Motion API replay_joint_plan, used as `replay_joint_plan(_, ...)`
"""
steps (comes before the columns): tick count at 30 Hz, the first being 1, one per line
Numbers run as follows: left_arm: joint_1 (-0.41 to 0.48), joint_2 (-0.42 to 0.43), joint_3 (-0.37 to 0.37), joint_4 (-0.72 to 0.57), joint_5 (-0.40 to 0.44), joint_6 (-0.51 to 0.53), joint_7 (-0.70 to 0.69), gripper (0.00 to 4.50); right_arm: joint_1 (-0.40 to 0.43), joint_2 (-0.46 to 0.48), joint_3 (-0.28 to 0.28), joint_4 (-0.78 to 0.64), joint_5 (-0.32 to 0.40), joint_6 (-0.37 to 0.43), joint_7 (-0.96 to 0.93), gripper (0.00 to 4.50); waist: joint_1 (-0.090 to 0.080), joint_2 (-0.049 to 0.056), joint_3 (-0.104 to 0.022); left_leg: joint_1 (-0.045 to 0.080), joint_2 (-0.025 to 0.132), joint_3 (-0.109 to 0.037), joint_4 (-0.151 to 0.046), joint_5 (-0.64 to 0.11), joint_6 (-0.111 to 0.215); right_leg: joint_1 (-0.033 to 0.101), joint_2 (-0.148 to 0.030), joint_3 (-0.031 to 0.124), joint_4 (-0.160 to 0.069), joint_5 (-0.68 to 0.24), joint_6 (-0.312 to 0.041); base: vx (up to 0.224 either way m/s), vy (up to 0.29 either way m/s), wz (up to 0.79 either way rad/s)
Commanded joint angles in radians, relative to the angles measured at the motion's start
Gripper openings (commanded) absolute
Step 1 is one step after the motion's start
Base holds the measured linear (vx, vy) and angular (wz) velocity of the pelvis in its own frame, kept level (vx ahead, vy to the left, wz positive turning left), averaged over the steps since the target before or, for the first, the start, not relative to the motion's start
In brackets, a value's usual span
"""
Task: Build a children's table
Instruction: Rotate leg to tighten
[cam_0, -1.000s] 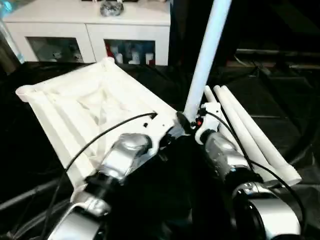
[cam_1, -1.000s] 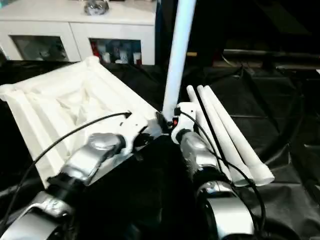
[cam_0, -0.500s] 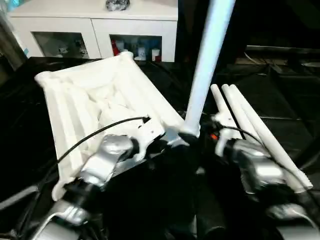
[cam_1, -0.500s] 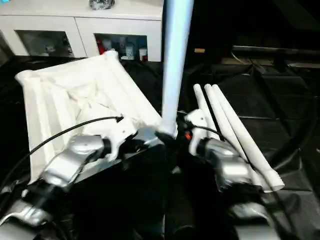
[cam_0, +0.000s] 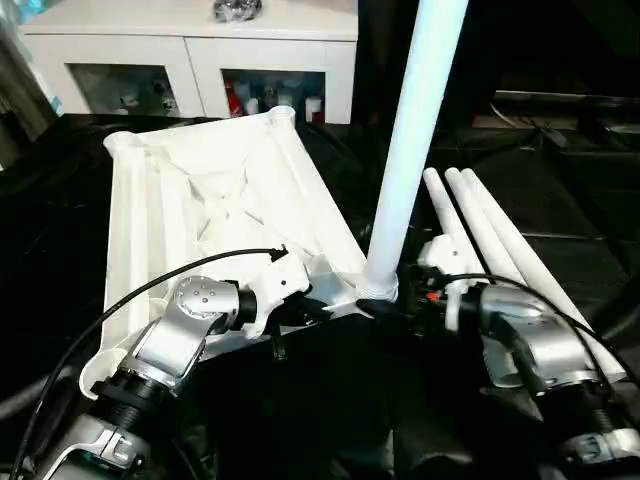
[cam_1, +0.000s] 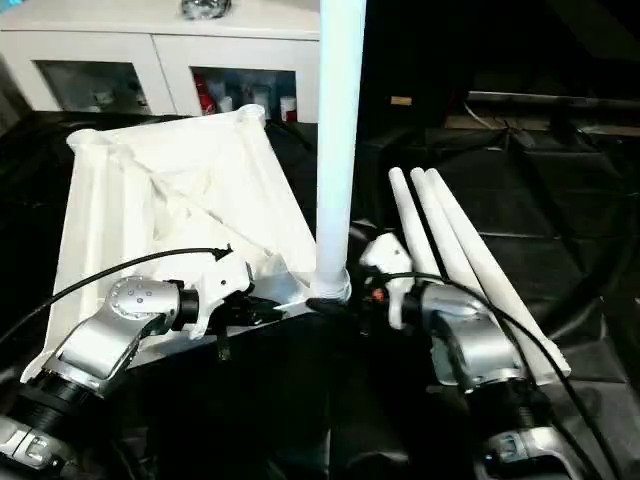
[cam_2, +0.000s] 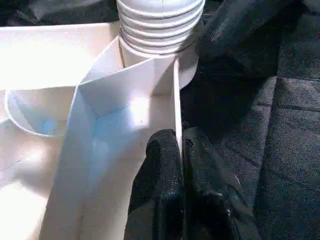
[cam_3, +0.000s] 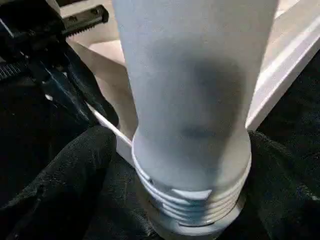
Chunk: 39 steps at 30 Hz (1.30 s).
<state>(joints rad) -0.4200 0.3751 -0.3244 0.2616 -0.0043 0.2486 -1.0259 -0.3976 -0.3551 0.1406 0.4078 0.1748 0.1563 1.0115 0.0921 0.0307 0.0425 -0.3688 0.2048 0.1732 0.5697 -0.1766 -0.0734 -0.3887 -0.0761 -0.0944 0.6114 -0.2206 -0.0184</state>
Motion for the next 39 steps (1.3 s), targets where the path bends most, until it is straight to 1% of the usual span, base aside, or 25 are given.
replay_joint_plan(1, 0.012, 0.000, -0.020, -0.014, -0.010, -0.025, -0.023, 0.00, -0.013, -0.002, 0.010, 0.006, -0.019, -0.007, -0.009, 3.89, 0.002, -0.008, -0.062, 0.004, 0.028, -0.005, -0.046, -0.081, 0.088, 0.058, -0.067, 0.056, -0.056, 0.047, -0.235, 0.000, 0.000, 0.00)
replay_joint_plan(2, 0.012, 0.000, -0.020, -0.014, -0.010, -0.025, -0.023, 0.00, -0.013, -0.002, 0.010, 0.006, -0.019, -0.007, -0.009, 3.86, 0.002, -0.008, -0.063, 0.004, 0.028, -0.005, -0.046, -0.080, 0.088, 0.058, -0.067, 0.056, -0.056, 0.049, -0.235, 0.000, 0.000, 0.00)
replay_joint_plan(4, 0.011, 0.001, -0.021, -0.012, -0.009, -0.027, -0.023, 0.00, -0.013, 0.001, 0.011, 0.007, -0.017, -0.006, -0.013, 3.57, 0.003, -0.009, -0.063, 0.004, 0.027, -0.005, -0.045, -0.079, 0.092, 0.060, -0.067, 0.056, -0.055, 0.055, -0.236, 0.000, 0.000, 0.00)
replay_joint_plan(8, 0.007, 0.002, -0.021, -0.006, -0.007, -0.026, -0.022, 0.00, -0.013, 0.014, 0.005, 0.007, -0.006, -0.004, -0.015, 3.41, 0.004, -0.010, -0.064, 0.004, 0.028, -0.005, -0.044, -0.078, 0.094, 0.060, -0.068, 0.056, -0.054, 0.048, -0.236, 0.000, 0.000, 0.00)
replay_joint_plan(9, 0.007, 0.002, -0.021, -0.006, -0.007, -0.026, -0.022, 0.00, -0.013, 0.014, 0.005, 0.007, -0.006, -0.004, -0.015, 3.15, 0.005, -0.009, -0.064, 0.004, 0.028, -0.006, -0.044, -0.079, 0.093, 0.060, -0.068, 0.056, -0.054, 0.045, -0.236, 0.000, 0.000, 0.00)
replay_joint_plan(15, 0.004, 0.005, -0.018, 0.002, -0.005, -0.024, -0.017, 0.00, -0.006, 0.035, 0.011, 0.032, -0.007, -0.008, -0.022, 2.81, 0.006, -0.009, -0.064, 0.004, 0.028, -0.006, -0.043, -0.089, 0.087, 0.059, -0.069, 0.056, -0.053, 0.029, -0.237, 0.000, 0.000, 0.00)
replay_joint_plan(18, -0.003, -0.004, -0.012, 0.014, 0.008, -0.002, 0.020, 0.00, 0.002, 0.067, -0.006, 0.058, 0.004, -0.005, -0.060, 2.78, 0.004, -0.008, -0.062, 0.005, 0.028, -0.006, -0.044, -0.101, 0.080, 0.059, -0.069, 0.056, -0.054, 0.013, -0.236, 0.000, 0.000, 0.00)
replay_joint_plan(20, -0.016, -0.018, -0.007, 0.032, 0.011, 0.015, 0.042, 0.00, 0.000, 0.098, -0.023, 0.090, 0.006, -0.012, -0.108, 2.78, 0.001, -0.007, -0.059, 0.006, 0.028, -0.006, -0.046, -0.126, 0.068, 0.056, -0.070, 0.056, -0.060, -0.030, -0.232, 0.000, 0.000, 0.00)
replay_joint_plan(21, -0.029, -0.037, 0.003, 0.052, 0.013, 0.025, 0.072, 0.00, -0.004, 0.122, -0.031, 0.119, 0.001, -0.018, -0.149, 2.77, 0.000, -0.005, -0.055, 0.007, 0.028, -0.006, -0.049, -0.157, 0.055, 0.054, -0.071, 0.056, -0.066, -0.090, -0.223, 0.000, 0.000, 0.00)
replay_joint_plan(22, -0.029, -0.037, 0.003, 0.052, 0.013, 0.025, 0.072, 0.00, -0.004, 0.122, -0.031, 0.119, 0.001, -0.018, -0.149, 2.77, -0.001, -0.006, -0.051, 0.010, 0.027, -0.007, -0.052, -0.189, 0.040, 0.053, -0.072, 0.055, -0.076, -0.165, -0.207, 0.000, 0.000, 0.00)
replay_joint_plan(23, -0.043, -0.055, 0.010, 0.069, 0.016, 0.038, 0.100, 0.00, -0.012, 0.147, -0.040, 0.153, -0.007, -0.026, -0.199, 2.77, -0.001, -0.005, -0.051, 0.011, 0.028, -0.008, -0.053, -0.201, 0.033, 0.054, -0.074, 0.056, -0.078, -0.195, -0.199, 0.000, 0.000, 0.00)
replay_joint_plan(24, -0.053, -0.067, 0.012, 0.080, 0.020, 0.046, 0.120, 0.00, -0.018, 0.165, -0.048, 0.177, -0.012, -0.031, -0.233, 2.77, -0.003, -0.004, -0.050, 0.014, 0.028, -0.006, -0.054, -0.219, 0.021, 0.049, -0.074, 0.057, -0.081, -0.237, -0.189, 0.000, 0.000, 0.00)
replay_joint_plan(25, -0.085, -0.100, 0.016, 0.118, 0.040, 0.082, 0.183, 0.00, -0.039, 0.217, -0.069, 0.240, -0.015, -0.030, -0.321, 2.77, -0.005, -0.004, -0.048, 0.015, 0.027, -0.008, -0.057, -0.239, 0.011, 0.048, -0.076, 0.056, -0.087, -0.287, -0.177, 0.000, 0.000, 0.00)
replay_joint_plan(27, -0.106, -0.120, 0.017, 0.141, 0.051, 0.113, 0.219, 0.00, -0.054, 0.249, -0.085, 0.277, -0.015, -0.025, -0.376, 2.77, -0.008, -0.005, -0.044, 0.018, 0.026, -0.011, -0.060, -0.265, -0.003, 0.046, -0.075, 0.056, -0.093, -0.339, -0.160, -0.028, -0.001, -0.01)
replay_joint_plan(28, -0.130, -0.149, 0.021, 0.172, 0.061, 0.128, 0.268, 0.00, -0.074, 0.289, -0.099, 0.321, -0.009, -0.024, -0.421, 2.77, -0.008, -0.002, -0.045, 0.019, 0.026, -0.011, -0.061, -0.273, -0.006, 0.046, -0.076, 0.056, -0.094, -0.354, -0.155, 0.000, 0.000, 0.00)
replay_joint_plan(29, -0.165, -0.202, 0.031, 0.212, 0.069, 0.155, 0.345, 0.00, -0.114, 0.353, -0.118, 0.391, -0.006, -0.023, -0.508, 2.77, -0.012, -0.002, -0.041, 0.022, 0.022, -0.012, -0.061, -0.299, -0.015, 0.041, -0.077, 0.055, -0.101, -0.409, -0.141, 0.000, 0.000, 0.00)
replay_joint_plan(30, -0.165, -0.203, 0.031, 0.213, 0.069, 0.155, 0.346, 0.00, -0.114, 0.353, -0.118, 0.392, -0.006, -0.023, -0.509, 2.77, -0.014, -0.002, -0.037, 0.026, 0.021, -0.013, -0.063, -0.316, -0.021, 0.037, -0.076, 0.053, -0.106, -0.443, -0.135, 0.000, 0.000, 0.00)
replay_joint_plan(31, -0.175, -0.219, 0.034, 0.225, 0.071, 0.158, 0.369, 0.00, -0.127, 0.371, -0.122, 0.413, -0.007, -0.025, -0.534, 2.77, -0.012, -0.003, -0.041, 0.028, 0.021, -0.016, -0.062, -0.327, -0.021, 0.040, -0.080, 0.051, -0.110, -0.471, -0.119, 0.000, 0.000, 0.00)
replay_joint_plan(33, -0.184, -0.240, 0.028, 0.234, 0.077, 0.157, 0.383, 0.00, -0.151, 0.395, -0.113, 0.450, -0.024, -0.040, -0.566, 2.77, -0.011, -0.003, -0.043, 0.022, 0.022, -0.017, -0.065, -0.319, -0.014, 0.043, -0.079, 0.051, -0.111, -0.447, -0.111, 0.000, 0.000, 0.00)
replay_joint_plan(34, -0.191, -0.266, 0.018, 0.239, 0.082, 0.146, 0.392, 0.00, -0.187, 0.424, -0.099, 0.504, -0.056, -0.068, -0.599, 2.77, -0.013, -0.002, -0.045, 0.023, 0.024, -0.018, -0.067, -0.321, -0.014, 0.040, -0.078, 0.050, -0.109, -0.427, -0.118, 0.000, 0.000, 0.00)
replay_joint_plan(35, -0.192, -0.273, 0.015, 0.238, 0.082, 0.141, 0.390, 0.00, -0.195, 0.430, -0.094, 0.517, -0.065, -0.079, -0.603, 2.77, -0.017, -0.004, -0.042, 0.021, 0.023, -0.020, -0.070, -0.335, -0.016, 0.043, -0.077, 0.047, -0.110, -0.430, -0.119, 0.000, 0.000, 0.00)
replay_joint_plan(36, -0.192, -0.273, 0.015, 0.238, 0.082, 0.141, 0.390, 0.00, -0.195, 0.431, -0.094, 0.517, -0.066, -0.079, -0.603, 2.77, -0.017, -0.004, -0.042, 0.021, 0.023, -0.020, -0.070, -0.335, -0.016, 0.043, -0.077, 0.047, -0.110, -0.430, -0.119, 0.000, 0.000, 0.00)
replay_joint_plan(37, -0.190, -0.277, 0.011, 0.234, 0.079, 0.132, 0.383, 0.00, -0.203, 0.436, -0.096, 0.533, -0.074, -0.100, -0.595, 2.77, -0.017, -0.004, -0.046, 0.025, 0.026, -0.019, -0.069, -0.341, -0.012, 0.040, -0.079, 0.050, -0.109, -0.407, -0.125, 0.000, 0.000, 0.00)
replay_joint_plan(38, -0.187, -0.276, 0.009, 0.230, 0.077, 0.125, 0.375, 0.00, -0.204, 0.437, -0.101, 0.536, -0.071, -0.106, -0.584, 2.77, -0.017, -0.004, -0.047, 0.022, 0.026, -0.018, -0.069, -0.331, -0.007, 0.041, -0.078, 0.052, -0.106, -0.370, -0.136, 0.000, 0.000, 0.00)
replay_joint_plan(39, -0.185, -0.275, 0.007, 0.228, 0.076, 0.120, 0.370, 0.00, -0.205, 0.437, -0.105, 0.537, -0.068, -0.109, -0.576, 3.33, -0.017, -0.004, -0.047, 0.022, 0.026, -0.018, -0.070, -0.326, -0.005, 0.042, -0.078, 0.053, -0.105, -0.354, -0.141, 0.000, 0.000, 0.00)
